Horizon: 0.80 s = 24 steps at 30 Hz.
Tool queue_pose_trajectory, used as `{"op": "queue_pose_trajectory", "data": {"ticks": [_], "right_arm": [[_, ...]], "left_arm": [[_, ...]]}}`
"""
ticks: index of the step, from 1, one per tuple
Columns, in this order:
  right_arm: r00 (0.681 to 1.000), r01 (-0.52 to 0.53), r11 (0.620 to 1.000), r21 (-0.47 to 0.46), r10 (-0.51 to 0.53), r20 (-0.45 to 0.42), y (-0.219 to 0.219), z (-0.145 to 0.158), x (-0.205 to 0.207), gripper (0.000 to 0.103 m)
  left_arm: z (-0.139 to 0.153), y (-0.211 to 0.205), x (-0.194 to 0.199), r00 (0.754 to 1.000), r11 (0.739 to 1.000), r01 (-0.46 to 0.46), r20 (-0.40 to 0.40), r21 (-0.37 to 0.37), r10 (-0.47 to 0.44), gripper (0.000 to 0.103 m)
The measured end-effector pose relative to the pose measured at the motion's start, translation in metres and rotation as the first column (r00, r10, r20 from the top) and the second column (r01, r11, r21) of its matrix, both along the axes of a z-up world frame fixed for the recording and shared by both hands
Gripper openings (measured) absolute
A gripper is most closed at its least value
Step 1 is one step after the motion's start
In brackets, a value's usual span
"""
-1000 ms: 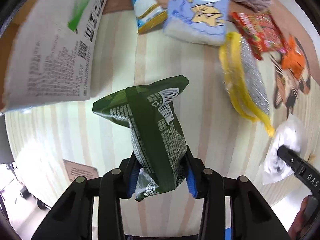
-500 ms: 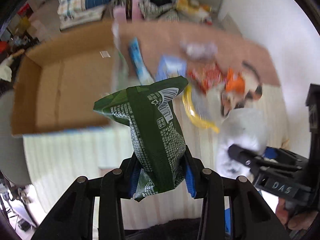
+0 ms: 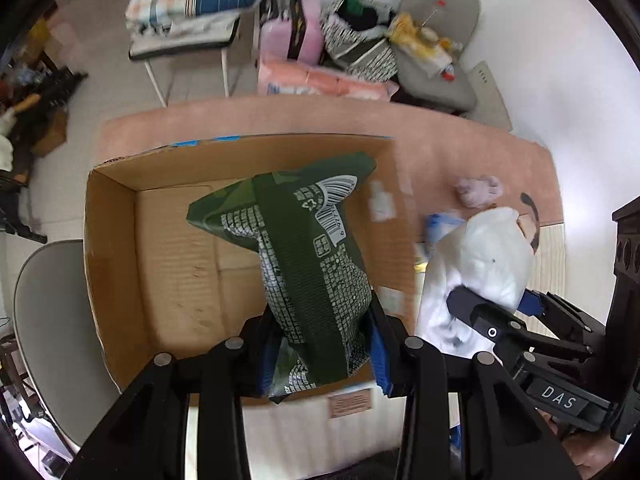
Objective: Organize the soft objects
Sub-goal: 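Carry both bags into the cardboard box and open both tools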
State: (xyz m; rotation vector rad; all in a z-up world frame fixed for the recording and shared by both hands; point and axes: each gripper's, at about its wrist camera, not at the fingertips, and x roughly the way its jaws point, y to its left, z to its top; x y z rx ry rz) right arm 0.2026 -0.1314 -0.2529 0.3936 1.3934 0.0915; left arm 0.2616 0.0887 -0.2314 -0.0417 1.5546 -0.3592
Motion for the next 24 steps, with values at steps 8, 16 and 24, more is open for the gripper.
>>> {"op": "queue_pose_trajectory", "data": {"ticks": [8,16,24], "right_arm": [[0.993,-0.013,0.996,-0.087,0.003,-0.114,0.082,-0.067,0.072,0.069],[0.980,-0.032,0.987,-0.155,0.000,-0.199,0.103,-0.127,0.103,0.069],[0.976,-0.071,0.977,-0.199,0.026,-0.217,0.121,-0.150,0.120,0.079]], "left_arm": [[-0.068,0.038,0.065,0.985,0.997,0.044,-0.164,-0.067,-0.055,0.035],[-0.121,0.039,0.087,0.965,0.993,0.069,-0.247,-0.096,-0.091,0.035],[-0.127,0.034,0.089,0.974,0.996,0.081,-0.214,0.034,-0.072,0.046]]}}
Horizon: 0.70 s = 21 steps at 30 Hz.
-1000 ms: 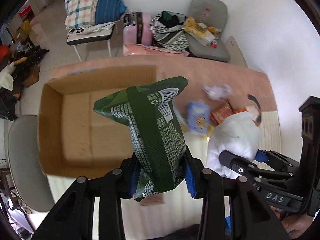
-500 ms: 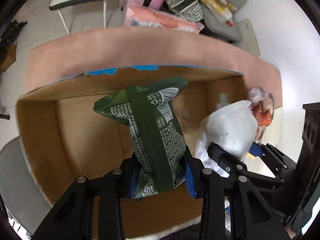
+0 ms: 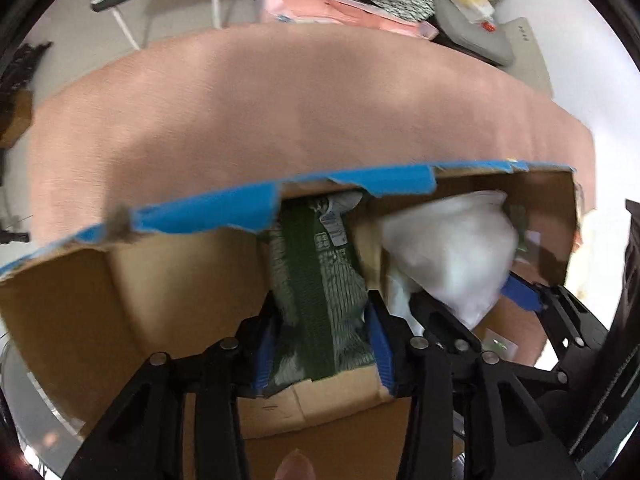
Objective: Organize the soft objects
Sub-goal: 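Carry both bags into the cardboard box and open both tools, then grasp the blue tissue pack with the left tool while the right tool grasps the red floral packet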
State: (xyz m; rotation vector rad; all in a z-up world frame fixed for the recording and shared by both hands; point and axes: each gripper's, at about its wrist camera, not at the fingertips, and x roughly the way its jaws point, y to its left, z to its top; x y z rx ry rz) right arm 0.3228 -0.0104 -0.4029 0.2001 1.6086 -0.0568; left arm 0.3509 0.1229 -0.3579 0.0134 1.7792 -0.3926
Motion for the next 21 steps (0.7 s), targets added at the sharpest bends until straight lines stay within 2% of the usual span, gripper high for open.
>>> {"op": "queue_pose_trajectory", "data": {"ticks": [1,2,3,4,6,9,10,14,17,21], "right_arm": [[1.000,0.004,1.000,0.002,-0.004,0.001,0.001,0.001,0.000,0.082],[1.000,0.009,1.000,0.008,-0.009,0.005,0.003,0.004,-0.002,0.088],[1.000,0.007,1.000,0.010,-0.007,0.009,0.003,0.005,-0.003,0.093],[1.000,-0.004,1.000,-0.002,0.004,0.011,0.005,0.010,-0.003,0.101],[1.000,-0.012,1.000,-0.023,0.012,0.025,0.006,0.019,-0.004,0.103],[1.000,-0.016,1.000,-0.026,0.016,0.027,0.004,0.034,-0.011,0.103],[0.999,-0.021,0.999,-0.030,0.021,0.032,0.005,0.039,-0.014,0.103],[0.997,-0.047,0.998,-0.050,0.050,0.058,0.009,0.063,-0.039,0.103],[0.995,-0.049,0.998,-0.036,0.052,0.086,0.009,0.077,-0.058,0.103],[0.989,-0.045,0.998,-0.044,0.051,0.139,0.006,0.101,-0.092,0.103]], "left_arm": [[0.003,0.001,-0.001,1.000,1.000,-0.002,0.018,0.020,0.002,0.062],[0.007,0.002,-0.002,0.999,1.000,-0.005,0.033,0.026,0.004,0.071],[0.013,0.004,-0.003,0.998,0.999,-0.012,0.060,0.037,0.010,0.084],[0.018,0.005,-0.005,0.997,0.999,-0.014,0.077,0.050,0.010,0.089],[0.031,0.007,-0.011,0.993,0.997,-0.014,0.119,0.079,0.005,0.089],[0.049,0.011,-0.023,0.984,0.993,-0.003,0.178,0.121,-0.019,0.099],[0.057,0.014,-0.030,0.979,0.992,-0.008,0.202,0.127,-0.018,0.099],[0.080,0.020,-0.054,0.963,0.992,-0.042,0.269,0.123,0.008,0.099],[0.091,0.024,-0.075,0.954,0.994,-0.069,0.296,0.089,0.040,0.099],[0.106,0.030,-0.102,0.932,0.989,-0.124,0.352,0.078,0.089,0.099]]}}
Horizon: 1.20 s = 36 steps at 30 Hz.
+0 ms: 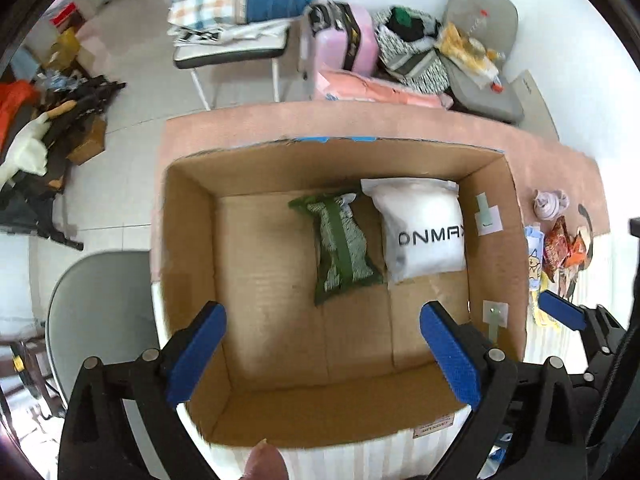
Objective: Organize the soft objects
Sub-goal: 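Grasp the blue tissue pack with the left tool while the right tool grasps the red floral packet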
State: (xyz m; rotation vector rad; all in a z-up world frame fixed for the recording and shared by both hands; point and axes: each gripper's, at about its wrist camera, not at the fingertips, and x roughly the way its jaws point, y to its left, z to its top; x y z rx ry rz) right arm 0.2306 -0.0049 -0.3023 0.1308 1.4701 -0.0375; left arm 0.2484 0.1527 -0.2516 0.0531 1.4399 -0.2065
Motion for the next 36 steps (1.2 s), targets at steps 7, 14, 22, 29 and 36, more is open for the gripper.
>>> {"op": "queue_pose_trajectory", "data": {"ticks": [7,14,22,29,36], "right_arm": [[0.995,-0.008,0.999,-0.039,0.012,0.100,-0.010,0.053,-0.056,0.103],[0.987,-0.025,0.999,-0.028,0.029,0.161,-0.013,0.096,-0.095,0.103],[0.983,0.020,0.994,0.106,-0.039,0.179,-0.048,0.113,-0.123,0.103],[0.964,0.210,0.959,0.188,-0.236,0.127,-0.165,0.110,-0.126,0.103],[0.857,0.505,0.840,0.199,-0.515,-0.001,-0.330,0.044,-0.100,0.103]], "left_arm": [[0.030,0.011,-0.053,0.996,0.999,-0.050,0.075,0.011,0.049,0.100],[0.057,0.009,-0.085,0.991,0.998,-0.069,0.112,-0.017,0.070,0.101],[0.099,-0.031,-0.106,0.975,0.999,-0.041,0.219,0.034,0.033,0.101],[0.102,-0.133,-0.088,0.974,0.996,0.057,0.214,0.072,-0.071,0.101],[0.039,-0.254,-0.027,0.990,0.988,0.115,0.076,0.108,-0.123,0.101]]}}
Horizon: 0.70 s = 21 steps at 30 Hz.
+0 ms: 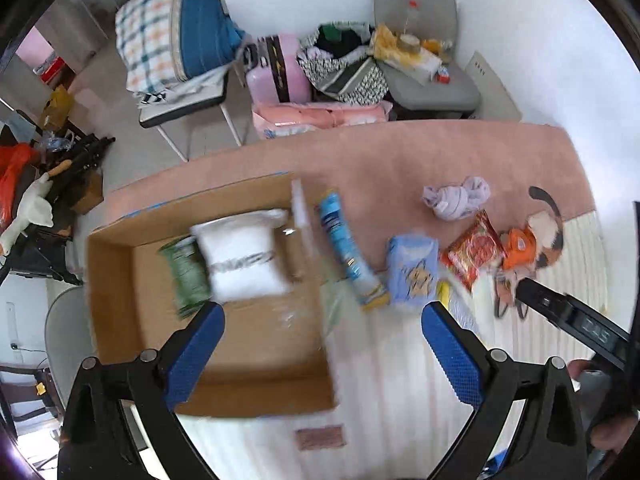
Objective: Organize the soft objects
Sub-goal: 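Grasp the blue tissue pack with the left tool while the right tool grasps the red floral packet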
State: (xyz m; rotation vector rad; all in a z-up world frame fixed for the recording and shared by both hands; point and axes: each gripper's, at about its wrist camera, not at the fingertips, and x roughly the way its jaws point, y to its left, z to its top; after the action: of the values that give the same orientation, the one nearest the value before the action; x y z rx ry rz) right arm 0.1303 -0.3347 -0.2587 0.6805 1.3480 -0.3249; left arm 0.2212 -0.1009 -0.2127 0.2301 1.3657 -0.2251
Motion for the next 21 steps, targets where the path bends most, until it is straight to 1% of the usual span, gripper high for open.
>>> {"op": "queue_pose_trajectory", "data": {"ticks": [2,3,4,7,9,11,13,14,16,17,20,21], "right_arm": [[0.997,0.061,0.997,0.041,-0.058,-0.054,-0.028,-0.035,0.016,0.103],[0.992,0.095,0.993,0.076,-0.089,-0.084,-0.041,-0.058,0.026,0.103],[0.989,0.117,0.988,0.096,-0.106,-0.107,-0.048,-0.072,0.032,0.102],[0.968,0.192,0.970,0.149,-0.162,-0.191,-0.065,-0.121,0.056,0.098],[0.956,0.217,0.959,0.180,-0.172,-0.239,-0.072,-0.147,0.068,0.097],[0.945,0.212,0.961,0.175,-0.156,-0.289,-0.072,-0.168,0.076,0.083],[0.939,0.180,0.971,0.157,-0.123,-0.321,-0.072,-0.180,0.079,0.074],[0.945,0.153,0.977,0.152,-0.100,-0.311,-0.072,-0.179,0.080,0.064],[0.954,0.039,0.993,0.116,-0.003,-0.300,-0.070,-0.175,0.083,0.059],[0.951,-0.042,0.995,0.092,0.068,-0.303,-0.069,-0.173,0.081,0.056],[0.928,-0.177,0.983,0.054,0.185,-0.322,-0.071,-0.171,0.070,0.053],[0.918,-0.216,0.976,0.037,0.215,-0.334,-0.073,-0.170,0.066,0.053]], "left_arm": [[-0.020,-0.027,0.018,1.000,0.999,0.016,-0.016,0.050,-0.015,0.101],[-0.030,-0.037,0.026,1.000,0.996,0.022,-0.019,0.084,-0.021,0.101],[-0.040,-0.047,0.033,0.999,0.994,0.029,-0.032,0.104,-0.026,0.101],[-0.064,-0.060,0.049,0.998,0.989,0.029,-0.063,0.145,-0.020,0.101],[-0.079,-0.065,0.056,0.996,0.985,0.034,-0.085,0.170,-0.020,0.101],[-0.090,-0.071,0.059,0.994,0.983,0.043,-0.109,0.177,-0.024,0.101],[-0.100,-0.076,0.059,0.990,0.983,0.057,-0.136,0.176,-0.034,0.101],[-0.105,-0.080,0.058,0.987,0.983,0.068,-0.153,0.170,-0.042,0.101],[-0.116,-0.089,0.055,0.980,0.986,0.090,-0.191,0.140,-0.062,0.101],[-0.122,-0.093,0.054,0.974,0.987,0.102,-0.213,0.124,-0.074,0.101],[-0.146,-0.110,0.045,0.946,0.986,0.149,-0.301,0.081,-0.118,0.101],[-0.158,-0.115,0.042,0.931,0.985,0.157,-0.344,0.065,-0.126,0.101]]}}
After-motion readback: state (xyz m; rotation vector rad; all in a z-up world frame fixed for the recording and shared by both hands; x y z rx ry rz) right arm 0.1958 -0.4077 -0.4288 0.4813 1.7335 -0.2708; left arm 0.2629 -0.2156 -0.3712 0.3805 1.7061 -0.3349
